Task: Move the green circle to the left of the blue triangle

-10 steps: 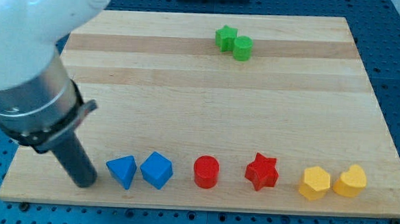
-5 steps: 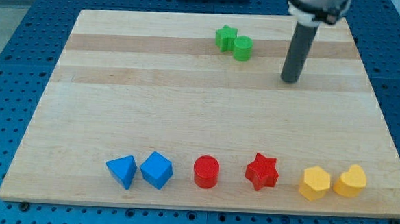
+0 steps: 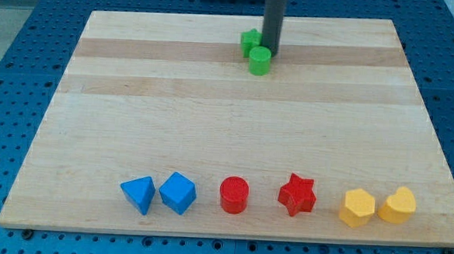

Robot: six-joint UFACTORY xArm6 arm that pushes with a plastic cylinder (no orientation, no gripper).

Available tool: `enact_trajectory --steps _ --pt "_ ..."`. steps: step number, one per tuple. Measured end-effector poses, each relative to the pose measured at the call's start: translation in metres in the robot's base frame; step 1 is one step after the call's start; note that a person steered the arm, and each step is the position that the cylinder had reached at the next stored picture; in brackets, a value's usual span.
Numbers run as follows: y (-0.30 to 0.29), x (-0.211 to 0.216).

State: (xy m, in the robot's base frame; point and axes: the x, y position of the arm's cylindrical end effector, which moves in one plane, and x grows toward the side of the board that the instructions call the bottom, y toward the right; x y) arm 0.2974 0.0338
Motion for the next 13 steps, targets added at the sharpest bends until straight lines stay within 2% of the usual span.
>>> enact_trajectory --steps 4,7,10,12,13 --pt "-0.016 0.085" --pt "-0.059 0.148" --pt "-0.16 0.16" --pt "-0.119 0.165" --pt "-0.144 0.169"
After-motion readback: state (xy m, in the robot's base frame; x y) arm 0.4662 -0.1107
